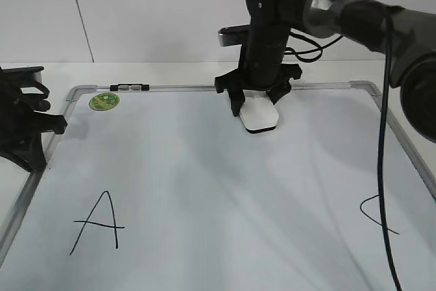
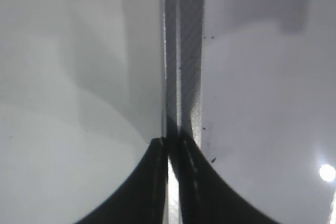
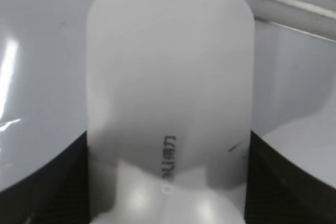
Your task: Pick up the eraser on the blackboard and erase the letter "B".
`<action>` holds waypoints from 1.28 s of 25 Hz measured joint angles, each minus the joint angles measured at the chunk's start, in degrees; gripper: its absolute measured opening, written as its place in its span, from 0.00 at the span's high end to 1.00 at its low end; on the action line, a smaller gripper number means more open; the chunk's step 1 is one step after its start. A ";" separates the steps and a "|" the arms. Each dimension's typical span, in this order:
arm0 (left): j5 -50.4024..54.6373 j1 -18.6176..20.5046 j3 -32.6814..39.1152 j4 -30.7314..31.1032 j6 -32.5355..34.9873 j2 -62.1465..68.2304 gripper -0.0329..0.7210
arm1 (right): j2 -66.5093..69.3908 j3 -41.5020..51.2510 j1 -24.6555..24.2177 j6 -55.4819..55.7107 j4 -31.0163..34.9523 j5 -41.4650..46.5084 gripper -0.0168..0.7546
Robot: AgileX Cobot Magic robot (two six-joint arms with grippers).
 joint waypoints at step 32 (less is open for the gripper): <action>0.19 0.00 0.00 0.00 0.03 0.00 0.90 | 0.03 0.00 8.98 2.78 0.12 0.14 0.27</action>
